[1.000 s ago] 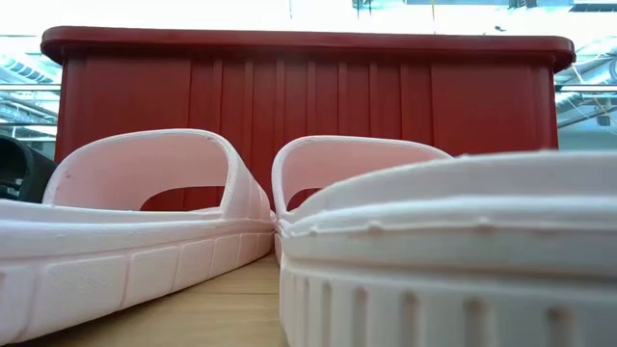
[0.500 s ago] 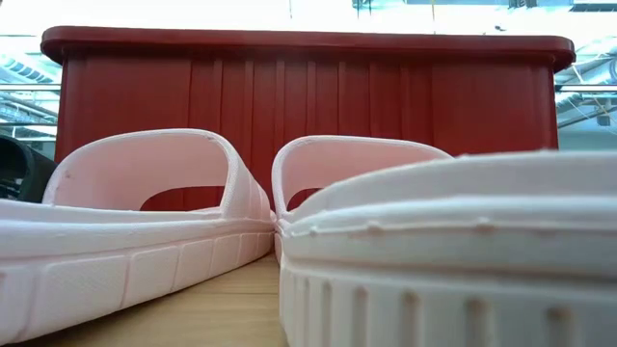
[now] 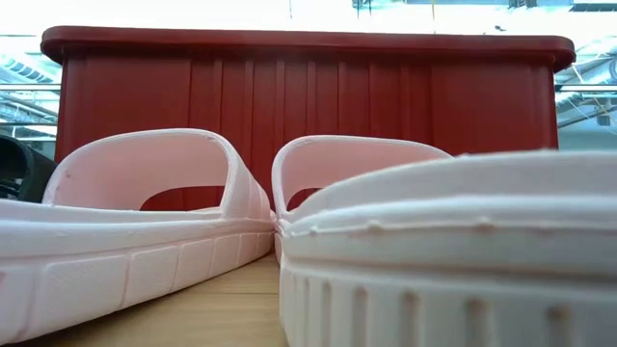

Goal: Pick and place slides into bin
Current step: Put the pink slide into the red bin

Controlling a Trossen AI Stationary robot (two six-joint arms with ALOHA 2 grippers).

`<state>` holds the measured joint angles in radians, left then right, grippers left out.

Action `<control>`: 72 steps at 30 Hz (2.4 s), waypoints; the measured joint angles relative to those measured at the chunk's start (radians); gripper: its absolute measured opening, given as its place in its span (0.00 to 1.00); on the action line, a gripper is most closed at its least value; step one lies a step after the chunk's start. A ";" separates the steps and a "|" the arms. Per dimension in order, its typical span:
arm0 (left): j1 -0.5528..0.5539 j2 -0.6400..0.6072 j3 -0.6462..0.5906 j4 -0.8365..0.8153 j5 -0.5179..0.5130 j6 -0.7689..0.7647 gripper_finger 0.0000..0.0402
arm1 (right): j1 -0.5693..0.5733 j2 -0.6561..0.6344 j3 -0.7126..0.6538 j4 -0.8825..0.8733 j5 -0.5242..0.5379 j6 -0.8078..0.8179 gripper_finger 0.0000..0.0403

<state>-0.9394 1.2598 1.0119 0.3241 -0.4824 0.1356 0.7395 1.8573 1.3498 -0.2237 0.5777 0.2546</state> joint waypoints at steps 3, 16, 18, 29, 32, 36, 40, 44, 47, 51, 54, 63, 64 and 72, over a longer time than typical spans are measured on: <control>-0.001 -0.002 0.000 0.007 0.000 -0.056 0.62 | -0.001 0.033 0.012 -0.002 0.002 0.020 0.63; -0.032 0.008 0.000 -0.028 0.000 -0.116 0.62 | -0.041 0.108 0.019 -0.145 0.055 0.138 0.63; -0.034 0.009 0.000 -0.030 0.001 -0.116 0.62 | -0.049 0.119 0.019 -0.176 0.054 0.171 0.63; -0.039 0.021 0.000 -0.037 0.002 -0.153 0.62 | -0.098 0.128 0.018 -0.197 0.121 0.216 0.55; -0.039 0.027 0.000 -0.038 0.003 -0.149 0.62 | -0.105 0.128 0.018 -0.223 0.117 0.250 0.49; -0.038 0.024 0.001 -0.032 0.002 -0.149 0.62 | -0.106 0.128 0.018 -0.224 0.127 0.269 0.40; -0.038 0.025 0.001 -0.031 0.002 -0.149 0.62 | -0.109 0.128 0.018 -0.223 0.127 0.304 0.29; -0.038 0.025 0.001 -0.030 0.002 -0.151 0.62 | -0.119 0.128 0.018 -0.223 0.127 0.356 0.18; -0.038 0.025 0.001 -0.031 0.002 -0.153 0.62 | -0.125 0.128 0.018 -0.221 0.127 0.384 0.09; -0.038 0.025 0.001 -0.030 0.002 -0.153 0.62 | -0.126 0.128 0.018 -0.221 0.127 0.388 0.02; -0.038 0.025 0.001 -0.030 0.002 -0.155 0.62 | -0.126 0.128 0.018 -0.221 0.127 0.389 0.03; -0.039 0.025 0.001 -0.030 0.002 -0.158 0.62 | -0.131 0.127 0.018 -0.214 0.057 0.388 0.02; -0.039 0.025 0.001 -0.030 0.002 -0.158 0.62 | -0.131 0.125 0.018 -0.213 0.054 0.387 0.02; -0.039 0.025 0.001 -0.034 0.001 -0.156 0.62 | -0.131 0.067 0.016 -0.230 0.015 0.374 0.01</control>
<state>-0.9783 1.2846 1.0126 0.2901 -0.4812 -0.0204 0.6086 1.9241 1.3655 -0.4534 0.5930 0.6283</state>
